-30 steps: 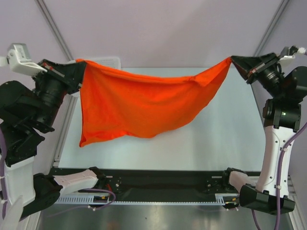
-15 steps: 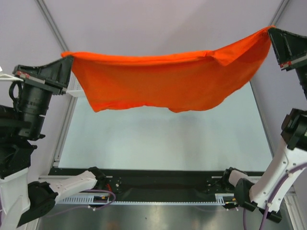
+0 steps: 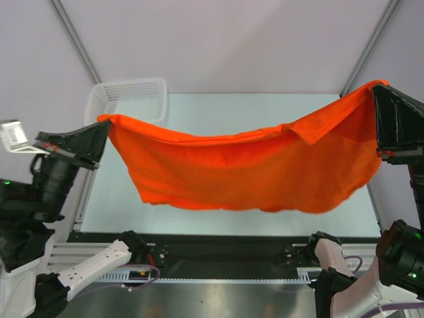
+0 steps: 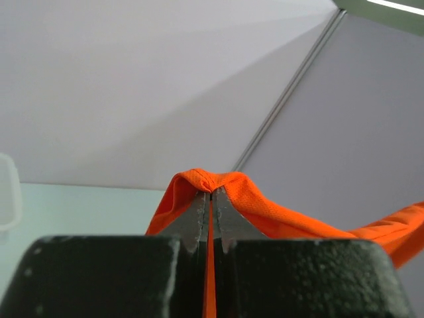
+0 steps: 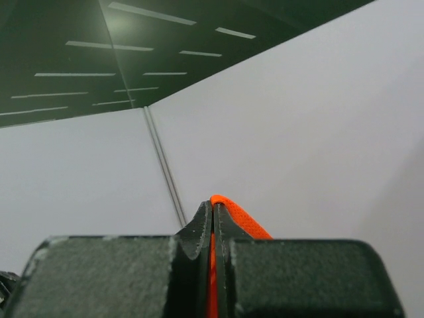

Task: Fold and stack the t-shirts
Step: Flatten the tshirt out

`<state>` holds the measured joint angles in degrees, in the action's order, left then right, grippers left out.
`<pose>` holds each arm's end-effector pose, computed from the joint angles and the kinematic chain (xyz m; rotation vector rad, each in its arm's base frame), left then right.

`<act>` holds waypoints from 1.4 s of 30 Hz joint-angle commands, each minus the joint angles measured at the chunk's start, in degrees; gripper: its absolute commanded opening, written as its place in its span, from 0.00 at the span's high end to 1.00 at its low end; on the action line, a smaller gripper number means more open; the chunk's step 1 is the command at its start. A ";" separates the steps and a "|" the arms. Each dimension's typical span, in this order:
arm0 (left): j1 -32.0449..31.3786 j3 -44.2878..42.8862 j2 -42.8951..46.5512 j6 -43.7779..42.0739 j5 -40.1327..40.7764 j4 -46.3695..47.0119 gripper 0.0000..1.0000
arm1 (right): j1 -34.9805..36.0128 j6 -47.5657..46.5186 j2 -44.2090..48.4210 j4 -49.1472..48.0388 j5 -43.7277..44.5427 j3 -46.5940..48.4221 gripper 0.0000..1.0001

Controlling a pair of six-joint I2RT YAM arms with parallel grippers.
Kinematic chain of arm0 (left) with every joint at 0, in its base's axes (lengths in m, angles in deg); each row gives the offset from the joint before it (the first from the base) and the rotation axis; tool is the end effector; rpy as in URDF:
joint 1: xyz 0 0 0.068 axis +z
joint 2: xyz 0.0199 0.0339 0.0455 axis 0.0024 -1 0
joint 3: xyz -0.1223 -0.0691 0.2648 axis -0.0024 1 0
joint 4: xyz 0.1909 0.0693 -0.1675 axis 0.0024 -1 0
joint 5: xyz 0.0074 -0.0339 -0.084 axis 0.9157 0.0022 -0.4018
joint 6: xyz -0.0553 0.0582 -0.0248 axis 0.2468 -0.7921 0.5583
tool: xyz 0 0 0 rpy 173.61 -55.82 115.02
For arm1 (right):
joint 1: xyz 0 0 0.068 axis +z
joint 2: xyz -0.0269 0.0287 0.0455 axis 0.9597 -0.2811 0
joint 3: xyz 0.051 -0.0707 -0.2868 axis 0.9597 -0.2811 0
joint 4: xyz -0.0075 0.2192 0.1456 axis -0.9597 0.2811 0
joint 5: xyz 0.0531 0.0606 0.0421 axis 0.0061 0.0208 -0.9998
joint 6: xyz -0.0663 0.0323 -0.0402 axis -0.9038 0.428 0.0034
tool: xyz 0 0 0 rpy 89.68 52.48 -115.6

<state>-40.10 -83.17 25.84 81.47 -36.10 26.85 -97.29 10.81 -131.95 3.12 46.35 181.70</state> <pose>0.0320 0.0001 0.5881 -0.0962 1.2368 -0.8188 -0.0235 0.0559 0.6978 -0.0390 0.9310 0.6421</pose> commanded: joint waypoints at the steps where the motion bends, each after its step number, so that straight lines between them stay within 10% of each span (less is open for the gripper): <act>1: 0.06 8.77 -0.13 -1.55 3.85 1.44 1.00 | 0.24 -3.06 -0.84 4.76 3.17 -2.71 1.00; 9: 1.29 24.62 -4.87 3.27 15.56 5.57 1.00 | 0.94 -0.52 -0.83 -4.19 1.58 -36.59 1.00; 20: 21.05 34.13 -32.69 4.52 2.74 23.92 1.00 | 12.71 -2.98 -25.76 -31.40 11.16 -54.13 1.00; 28: 26.08 23.42 -53.72 2.23 -0.25 31.51 1.00 | 13.95 0.27 -51.17 -45.67 6.87 -43.95 1.00; 42: 28.36 4.77 -72.29 3.11 2.65 25.88 1.00 | 13.69 -3.26 -75.10 -38.81 3.87 -17.22 1.00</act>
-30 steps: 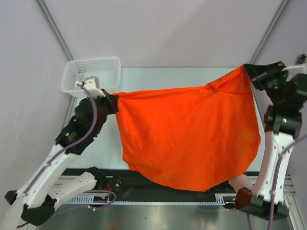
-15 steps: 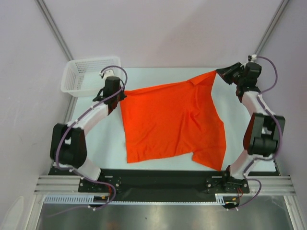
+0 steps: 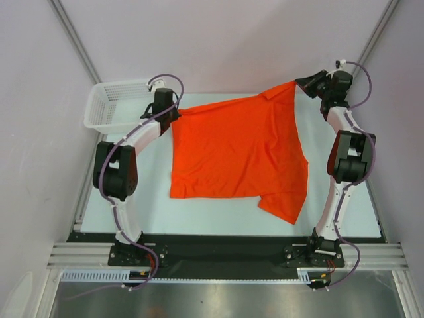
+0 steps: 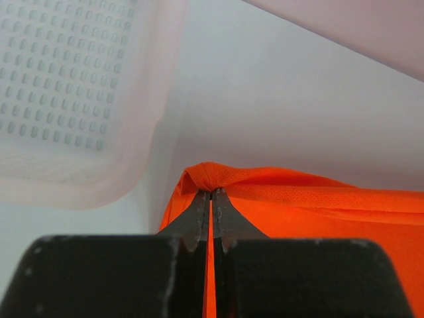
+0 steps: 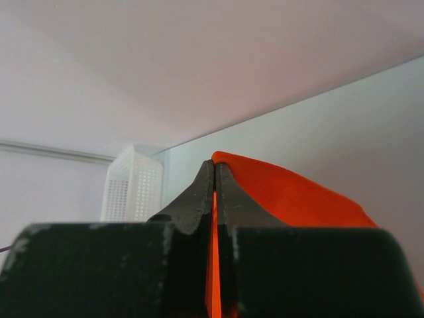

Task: Fold and stack the t-shirts
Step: Flatten the tshirt out, then fold the tshirt

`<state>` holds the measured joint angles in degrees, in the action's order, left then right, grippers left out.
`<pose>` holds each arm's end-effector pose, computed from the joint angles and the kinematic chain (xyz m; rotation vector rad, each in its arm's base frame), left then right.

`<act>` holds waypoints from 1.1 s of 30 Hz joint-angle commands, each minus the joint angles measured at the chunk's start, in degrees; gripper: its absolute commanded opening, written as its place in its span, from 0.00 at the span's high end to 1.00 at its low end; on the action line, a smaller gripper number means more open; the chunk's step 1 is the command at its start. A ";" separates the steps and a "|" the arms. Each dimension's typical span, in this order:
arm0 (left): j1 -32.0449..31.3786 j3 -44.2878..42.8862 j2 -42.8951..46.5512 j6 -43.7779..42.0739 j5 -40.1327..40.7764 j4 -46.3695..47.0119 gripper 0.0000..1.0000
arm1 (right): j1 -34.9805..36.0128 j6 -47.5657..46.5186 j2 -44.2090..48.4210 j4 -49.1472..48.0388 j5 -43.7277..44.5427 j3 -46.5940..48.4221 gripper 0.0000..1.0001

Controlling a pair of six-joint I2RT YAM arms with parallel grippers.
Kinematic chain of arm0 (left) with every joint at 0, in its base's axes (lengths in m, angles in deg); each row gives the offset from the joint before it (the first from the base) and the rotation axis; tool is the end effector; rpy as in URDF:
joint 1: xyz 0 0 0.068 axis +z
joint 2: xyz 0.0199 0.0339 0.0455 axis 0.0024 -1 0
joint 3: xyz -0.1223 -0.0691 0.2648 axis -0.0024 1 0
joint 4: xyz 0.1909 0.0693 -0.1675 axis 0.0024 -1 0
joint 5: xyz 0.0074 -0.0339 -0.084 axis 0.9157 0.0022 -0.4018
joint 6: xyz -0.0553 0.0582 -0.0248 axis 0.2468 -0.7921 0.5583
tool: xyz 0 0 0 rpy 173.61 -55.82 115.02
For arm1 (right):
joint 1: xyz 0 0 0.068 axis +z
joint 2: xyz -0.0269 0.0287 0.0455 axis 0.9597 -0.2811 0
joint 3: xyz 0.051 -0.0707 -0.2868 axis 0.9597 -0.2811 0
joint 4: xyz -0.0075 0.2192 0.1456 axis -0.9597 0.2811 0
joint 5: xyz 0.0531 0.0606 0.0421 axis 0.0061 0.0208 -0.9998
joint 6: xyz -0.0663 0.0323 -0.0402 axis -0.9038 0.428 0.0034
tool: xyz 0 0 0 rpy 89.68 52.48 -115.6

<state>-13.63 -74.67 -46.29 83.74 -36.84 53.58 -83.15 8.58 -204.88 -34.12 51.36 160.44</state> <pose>0.4885 -0.0969 0.2522 -0.4064 2.0652 -0.1355 0.5742 -0.0589 0.2876 0.4868 1.7327 0.9247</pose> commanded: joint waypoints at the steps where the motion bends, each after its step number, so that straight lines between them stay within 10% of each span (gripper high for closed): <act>1: 2.16 -4.08 -0.42 0.75 3.82 -0.94 1.00 | -0.63 -0.14 -2.52 -2.45 -0.18 4.05 1.00; 15: 4.01 -12.34 -6.14 -0.57 -3.29 -2.08 1.00 | 2.80 5.14 -2.96 -8.26 2.03 -2.10 1.00; 33: 4.00 -5.85 -1.92 0.05 -3.20 -16.32 1.00 | 0.68 0.93 11.98 11.86 -0.43 -16.95 1.00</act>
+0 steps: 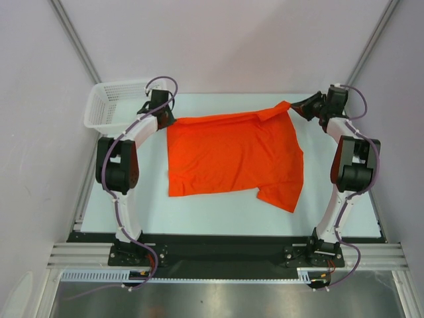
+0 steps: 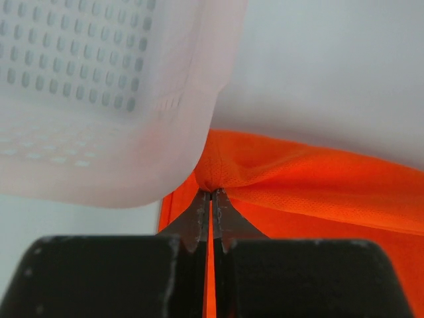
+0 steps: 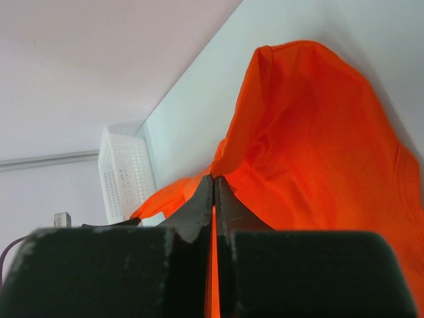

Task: Fold and stack the t-shirts
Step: Fold the tshirt

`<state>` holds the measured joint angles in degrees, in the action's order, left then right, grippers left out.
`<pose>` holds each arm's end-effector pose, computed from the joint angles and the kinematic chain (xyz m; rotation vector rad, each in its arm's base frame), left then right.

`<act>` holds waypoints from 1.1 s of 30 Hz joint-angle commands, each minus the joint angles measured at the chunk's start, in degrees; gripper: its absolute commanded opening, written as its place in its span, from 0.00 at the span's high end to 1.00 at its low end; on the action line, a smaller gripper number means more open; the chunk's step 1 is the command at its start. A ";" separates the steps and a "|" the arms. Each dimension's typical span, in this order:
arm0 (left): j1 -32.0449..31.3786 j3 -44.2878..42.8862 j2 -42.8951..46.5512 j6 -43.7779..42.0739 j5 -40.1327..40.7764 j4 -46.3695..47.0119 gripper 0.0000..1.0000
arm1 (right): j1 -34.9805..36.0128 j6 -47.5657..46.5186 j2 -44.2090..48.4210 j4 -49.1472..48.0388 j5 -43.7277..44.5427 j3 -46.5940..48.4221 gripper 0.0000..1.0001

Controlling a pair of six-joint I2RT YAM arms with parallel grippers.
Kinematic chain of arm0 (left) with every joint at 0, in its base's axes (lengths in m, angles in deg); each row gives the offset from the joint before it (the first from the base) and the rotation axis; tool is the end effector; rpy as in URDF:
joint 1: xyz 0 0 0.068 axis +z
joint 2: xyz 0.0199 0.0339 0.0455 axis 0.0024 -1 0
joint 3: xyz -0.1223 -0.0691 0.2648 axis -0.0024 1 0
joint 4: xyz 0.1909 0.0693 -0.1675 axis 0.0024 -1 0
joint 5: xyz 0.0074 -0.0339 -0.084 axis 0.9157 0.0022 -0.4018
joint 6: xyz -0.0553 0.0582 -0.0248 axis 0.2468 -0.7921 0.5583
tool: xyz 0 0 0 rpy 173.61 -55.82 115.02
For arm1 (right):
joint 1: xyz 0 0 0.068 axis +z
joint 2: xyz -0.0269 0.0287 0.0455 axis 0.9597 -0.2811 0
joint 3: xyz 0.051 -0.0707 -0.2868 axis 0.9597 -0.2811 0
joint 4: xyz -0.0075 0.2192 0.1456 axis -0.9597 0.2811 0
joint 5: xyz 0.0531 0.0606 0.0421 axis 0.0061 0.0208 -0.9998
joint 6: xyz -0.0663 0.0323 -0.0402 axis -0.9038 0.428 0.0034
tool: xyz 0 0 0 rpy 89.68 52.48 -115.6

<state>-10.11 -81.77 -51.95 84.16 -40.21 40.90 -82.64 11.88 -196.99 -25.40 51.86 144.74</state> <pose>0.5038 -0.0728 0.2233 -0.4551 2.2559 -0.0878 0.5215 -0.0460 0.2369 0.7334 1.9607 0.9640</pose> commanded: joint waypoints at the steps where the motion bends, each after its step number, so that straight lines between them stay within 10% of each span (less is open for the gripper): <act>1: 0.49 1.69 4.26 -0.46 -0.18 -4.43 1.00 | 0.27 -3.08 5.05 4.89 -0.85 -1.79 1.00; 33: 0.49 8.91 5.24 0.16 -3.35 -9.71 1.00 | -1.14 -10.21 12.26 21.16 4.34 -12.43 1.00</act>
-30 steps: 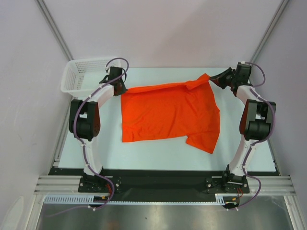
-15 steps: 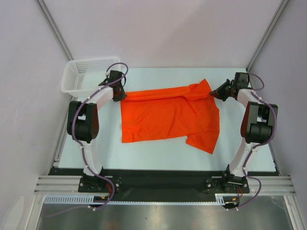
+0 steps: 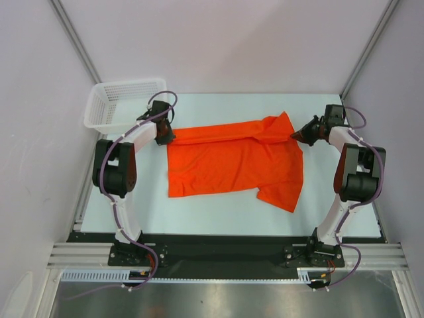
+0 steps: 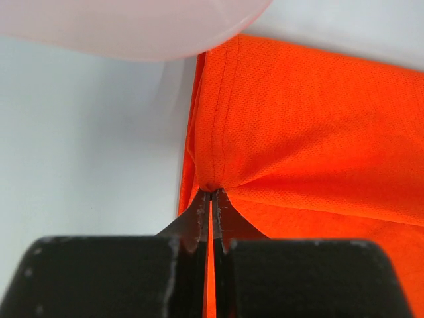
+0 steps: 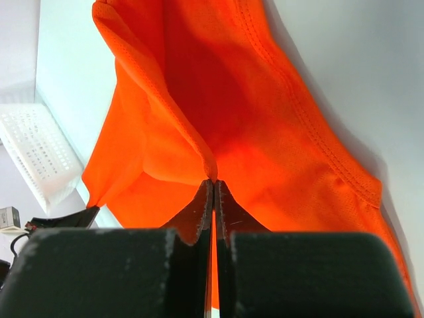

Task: Fold and stack the t-shirts
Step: Fold the tshirt

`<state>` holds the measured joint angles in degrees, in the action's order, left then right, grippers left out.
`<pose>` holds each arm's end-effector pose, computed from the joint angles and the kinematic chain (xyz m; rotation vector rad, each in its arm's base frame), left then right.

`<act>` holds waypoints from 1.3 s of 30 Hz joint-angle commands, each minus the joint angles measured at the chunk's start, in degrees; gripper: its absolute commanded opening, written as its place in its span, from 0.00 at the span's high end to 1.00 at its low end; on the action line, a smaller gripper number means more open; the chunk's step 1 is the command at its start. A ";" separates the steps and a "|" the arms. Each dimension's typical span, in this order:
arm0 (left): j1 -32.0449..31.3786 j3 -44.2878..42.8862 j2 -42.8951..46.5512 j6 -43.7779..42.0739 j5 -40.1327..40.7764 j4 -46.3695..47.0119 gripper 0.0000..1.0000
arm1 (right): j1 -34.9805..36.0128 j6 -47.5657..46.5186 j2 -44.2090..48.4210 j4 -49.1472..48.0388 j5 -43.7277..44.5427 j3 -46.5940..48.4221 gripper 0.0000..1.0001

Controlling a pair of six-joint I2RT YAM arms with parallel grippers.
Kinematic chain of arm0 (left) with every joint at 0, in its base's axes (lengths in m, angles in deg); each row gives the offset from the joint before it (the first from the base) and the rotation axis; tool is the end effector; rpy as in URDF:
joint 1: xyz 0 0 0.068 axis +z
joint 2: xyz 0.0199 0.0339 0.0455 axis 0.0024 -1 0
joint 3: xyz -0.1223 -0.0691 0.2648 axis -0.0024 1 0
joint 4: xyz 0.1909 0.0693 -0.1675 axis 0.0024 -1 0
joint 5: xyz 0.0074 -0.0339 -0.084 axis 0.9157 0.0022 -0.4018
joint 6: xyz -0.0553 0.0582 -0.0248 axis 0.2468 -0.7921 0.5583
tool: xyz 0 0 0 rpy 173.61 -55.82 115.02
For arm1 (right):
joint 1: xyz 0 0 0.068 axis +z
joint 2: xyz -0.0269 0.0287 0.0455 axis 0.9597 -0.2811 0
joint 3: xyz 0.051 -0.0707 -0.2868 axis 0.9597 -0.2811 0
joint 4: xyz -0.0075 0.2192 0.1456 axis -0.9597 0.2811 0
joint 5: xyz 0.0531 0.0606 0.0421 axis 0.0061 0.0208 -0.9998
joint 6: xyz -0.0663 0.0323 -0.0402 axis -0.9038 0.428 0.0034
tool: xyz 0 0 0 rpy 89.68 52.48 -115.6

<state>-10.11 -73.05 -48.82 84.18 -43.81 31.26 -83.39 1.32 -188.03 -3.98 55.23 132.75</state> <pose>0.4538 -0.0686 0.1809 -0.4452 2.5305 -0.0515 0.4405 -0.0430 0.1943 0.8547 2.3302 0.7809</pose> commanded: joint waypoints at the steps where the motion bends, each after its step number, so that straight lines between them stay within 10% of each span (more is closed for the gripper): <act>1: 0.49 0.19 2.11 0.13 0.34 -0.07 1.00 | -0.31 0.62 3.39 -0.52 0.80 -0.86 1.00; 9: 0.49 -1.13 -0.26 0.66 2.27 -2.08 0.99 | 0.05 1.76 3.74 -1.74 2.29 -4.20 0.99; 16: 0.40 2.03 2.81 -0.39 3.42 -0.77 0.70 | 0.75 0.97 4.80 -1.13 3.61 -5.70 0.93; 29: 0.31 0.44 2.72 -0.39 1.75 -2.17 0.91 | 0.66 -0.52 3.83 0.35 4.05 -3.77 1.00; 35: 0.31 2.91 6.76 1.10 6.14 -5.16 0.65 | -0.13 -1.75 6.46 2.55 5.80 -7.80 0.96; 39: 0.31 3.00 9.58 2.42 6.49 -3.94 0.50 | -0.48 -4.03 7.79 2.56 8.53 -6.06 0.65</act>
<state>-10.11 -69.88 -44.28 85.21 -39.33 26.61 -83.32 0.14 -183.94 -1.97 60.49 124.70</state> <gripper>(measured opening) 0.503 0.299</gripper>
